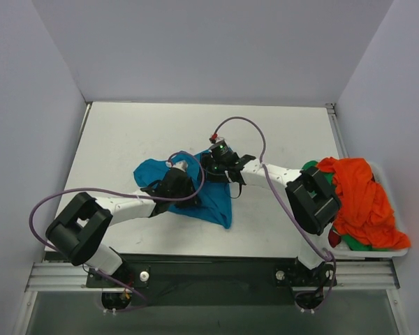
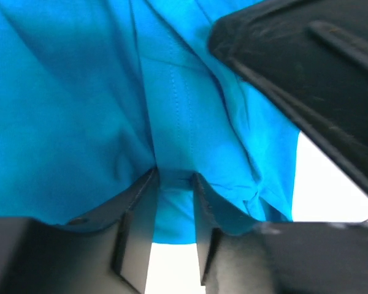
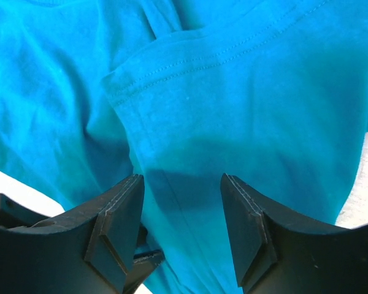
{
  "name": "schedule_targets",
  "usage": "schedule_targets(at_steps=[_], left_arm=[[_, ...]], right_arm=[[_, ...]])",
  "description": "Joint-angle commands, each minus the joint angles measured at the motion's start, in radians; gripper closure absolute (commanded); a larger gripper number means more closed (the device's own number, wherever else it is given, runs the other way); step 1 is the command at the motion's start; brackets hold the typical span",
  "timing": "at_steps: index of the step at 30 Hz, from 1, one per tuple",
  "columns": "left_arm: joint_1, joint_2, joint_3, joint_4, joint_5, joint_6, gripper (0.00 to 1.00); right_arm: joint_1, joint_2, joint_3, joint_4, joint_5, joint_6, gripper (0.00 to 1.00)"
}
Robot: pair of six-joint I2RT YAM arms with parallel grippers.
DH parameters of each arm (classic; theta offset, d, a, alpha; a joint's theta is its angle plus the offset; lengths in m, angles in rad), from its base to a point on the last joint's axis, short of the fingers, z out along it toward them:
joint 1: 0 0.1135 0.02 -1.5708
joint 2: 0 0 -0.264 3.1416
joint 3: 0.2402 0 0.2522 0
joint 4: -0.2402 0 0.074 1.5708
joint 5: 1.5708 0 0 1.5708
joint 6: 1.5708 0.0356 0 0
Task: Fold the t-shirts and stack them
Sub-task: Flatten out the tshirt
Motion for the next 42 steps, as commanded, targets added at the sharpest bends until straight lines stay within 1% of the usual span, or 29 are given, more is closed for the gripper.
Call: schedule_targets(at_steps=[1,4,6,7,8,9,11,12,13,14,15,18,19,21,22,24,25,27,31,32,40,41,42], left_arm=[[-0.004,-0.003,-0.004,0.075,0.028,0.009,0.65],[-0.006,-0.02,-0.017,0.112,0.045,0.0,0.71],[-0.006,-0.026,-0.017,0.12,0.051,0.001,0.8],[-0.004,-0.029,-0.017,0.117,0.054,0.001,0.82],[-0.004,-0.037,-0.017,0.111,0.054,0.001,0.89],[-0.006,-0.042,-0.018,0.107,0.053,0.001,0.91],[-0.004,-0.063,-0.023,0.097,0.051,0.0,0.94],[-0.004,-0.071,-0.029,0.094,0.05,0.0,1.0],[-0.004,-0.083,-0.032,0.092,0.047,-0.003,1.0],[-0.004,-0.104,-0.036,0.091,0.044,-0.005,1.0],[-0.003,-0.115,-0.044,0.083,0.036,-0.008,1.0],[-0.003,-0.16,-0.047,0.06,0.024,-0.008,1.0],[-0.001,-0.169,-0.047,0.051,0.016,-0.006,1.0],[0.002,-0.192,-0.049,0.029,0.011,-0.005,1.0],[0.003,-0.198,-0.053,0.026,0.01,0.0,1.0],[0.008,-0.21,-0.058,0.009,0.004,0.0,1.0],[0.008,-0.213,-0.063,0.005,0.005,-0.002,1.0],[0.013,-0.224,-0.069,-0.006,-0.001,-0.003,1.0],[0.022,-0.253,-0.089,-0.021,-0.015,-0.015,1.0],[0.023,-0.256,-0.095,-0.028,-0.015,-0.017,1.0],[0.043,-0.282,-0.116,-0.04,-0.015,-0.015,1.0],[0.045,-0.286,-0.118,-0.04,-0.015,-0.017,1.0],[0.045,-0.286,-0.118,-0.038,-0.013,-0.015,1.0]], right_arm=[[0.006,0.011,0.04,-0.019,-0.001,0.001,0.48],[0.007,0.024,0.045,-0.021,-0.003,0.003,0.5],[0.007,0.026,0.045,-0.024,-0.001,0.006,0.52],[0.007,0.025,0.043,-0.024,0.003,0.008,0.55],[0.007,0.023,0.04,-0.024,0.008,0.009,0.57],[0.007,0.015,0.036,-0.024,0.016,0.012,0.58],[0.004,0.008,0.026,-0.024,0.031,0.018,0.64],[0.001,0.005,0.025,-0.026,0.034,0.026,0.67],[0.001,0.002,0.022,-0.024,0.037,0.028,0.73],[-0.002,0.0,0.022,-0.026,0.04,0.031,0.76],[-0.002,0.0,0.023,-0.027,0.04,0.035,0.82],[-0.003,0.0,0.026,-0.03,0.04,0.035,0.9],[-0.003,0.0,0.023,-0.032,0.042,0.037,0.95],[-0.003,-0.011,0.017,-0.032,0.037,0.037,0.94],[-0.002,-0.017,0.013,-0.032,0.04,0.037,0.85],[0.01,-0.043,-0.004,-0.029,0.068,0.029,0.74],[0.017,-0.047,-0.007,-0.026,0.078,0.021,0.65],[0.041,-0.052,0.0,-0.029,0.1,-0.003,0.58],[0.069,-0.028,0.026,-0.053,0.117,-0.023,0.58],[0.072,-0.022,0.029,-0.055,0.143,-0.023,0.58],[0.086,0.002,0.037,-0.085,0.178,-0.026,0.6],[0.086,0.003,0.036,-0.085,0.183,-0.026,0.61],[0.086,0.006,0.039,-0.087,0.184,-0.026,0.66]])
